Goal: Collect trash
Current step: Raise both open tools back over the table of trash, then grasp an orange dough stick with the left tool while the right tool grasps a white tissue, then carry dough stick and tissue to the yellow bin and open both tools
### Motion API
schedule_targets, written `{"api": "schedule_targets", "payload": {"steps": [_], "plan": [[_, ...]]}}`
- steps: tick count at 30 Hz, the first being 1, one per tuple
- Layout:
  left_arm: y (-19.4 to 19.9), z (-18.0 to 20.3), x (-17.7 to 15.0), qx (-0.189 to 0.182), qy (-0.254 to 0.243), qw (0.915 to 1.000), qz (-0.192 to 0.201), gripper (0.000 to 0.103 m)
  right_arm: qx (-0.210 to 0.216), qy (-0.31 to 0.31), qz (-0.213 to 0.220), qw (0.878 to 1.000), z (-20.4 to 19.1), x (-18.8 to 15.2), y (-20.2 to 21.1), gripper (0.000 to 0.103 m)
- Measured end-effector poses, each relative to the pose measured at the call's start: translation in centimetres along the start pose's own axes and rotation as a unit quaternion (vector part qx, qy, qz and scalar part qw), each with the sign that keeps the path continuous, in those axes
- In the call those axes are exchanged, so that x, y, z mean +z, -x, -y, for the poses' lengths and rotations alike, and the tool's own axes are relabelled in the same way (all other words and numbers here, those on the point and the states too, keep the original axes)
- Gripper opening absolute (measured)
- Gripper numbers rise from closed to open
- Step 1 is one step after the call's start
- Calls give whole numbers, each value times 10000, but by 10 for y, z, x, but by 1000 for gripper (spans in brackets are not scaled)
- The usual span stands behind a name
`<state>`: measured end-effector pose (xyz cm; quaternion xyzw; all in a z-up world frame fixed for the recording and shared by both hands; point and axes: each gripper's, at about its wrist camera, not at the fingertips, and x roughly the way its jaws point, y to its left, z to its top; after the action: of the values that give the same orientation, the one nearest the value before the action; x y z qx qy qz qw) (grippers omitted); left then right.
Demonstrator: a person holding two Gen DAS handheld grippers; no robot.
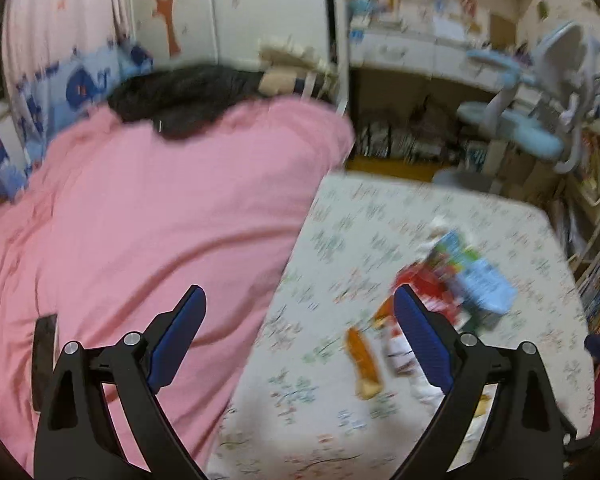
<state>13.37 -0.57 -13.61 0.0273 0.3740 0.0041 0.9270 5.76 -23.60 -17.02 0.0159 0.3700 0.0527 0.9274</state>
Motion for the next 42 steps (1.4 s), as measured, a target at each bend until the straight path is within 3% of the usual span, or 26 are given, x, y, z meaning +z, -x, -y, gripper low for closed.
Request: {"api": "schedule_targets", "payload": {"steps": [5,8,10,15,22,29,32,33,35,37,42], "plan": [[-37,-24,-3,308,50,9981,-533,91,175,-7,-574,9982,0,-11,-19,96],[-54,-20,-12,158,-17,9964,-834,91,303,-40,-831,9961,-2,-18,-26,94],[-64,-9,-19,64,-251,9947,-998,88,370,31,-959,9947,-5,-20,-31,85],[-77,24,-35,-230,-803,9883,-1275,84,472,199,-1238,9910,-16,-28,-43,74],[-87,43,-45,-394,-1025,9850,-1333,84,450,302,-1389,9888,-21,-32,-51,73],[-96,54,-49,-869,-1030,9788,-1544,65,577,81,-1400,9884,-10,-30,-56,71],[-99,56,-54,-1011,-1098,9743,-1689,41,518,159,-1551,9864,-13,-34,-63,64],[-98,55,-54,-1031,-1120,9742,-1667,25,467,209,-1537,9868,-15,-34,-63,60],[-96,52,-54,-1204,-1063,9716,-1740,18,404,327,-1542,9867,-17,-34,-63,46],[-94,43,-53,-1377,-879,9697,-1815,17,394,232,-1567,9866,-10,-34,-60,32],[-73,17,-46,-1742,-385,9704,-1630,15,194,-10,-1502,9885,10,-35,-52,24]]}}
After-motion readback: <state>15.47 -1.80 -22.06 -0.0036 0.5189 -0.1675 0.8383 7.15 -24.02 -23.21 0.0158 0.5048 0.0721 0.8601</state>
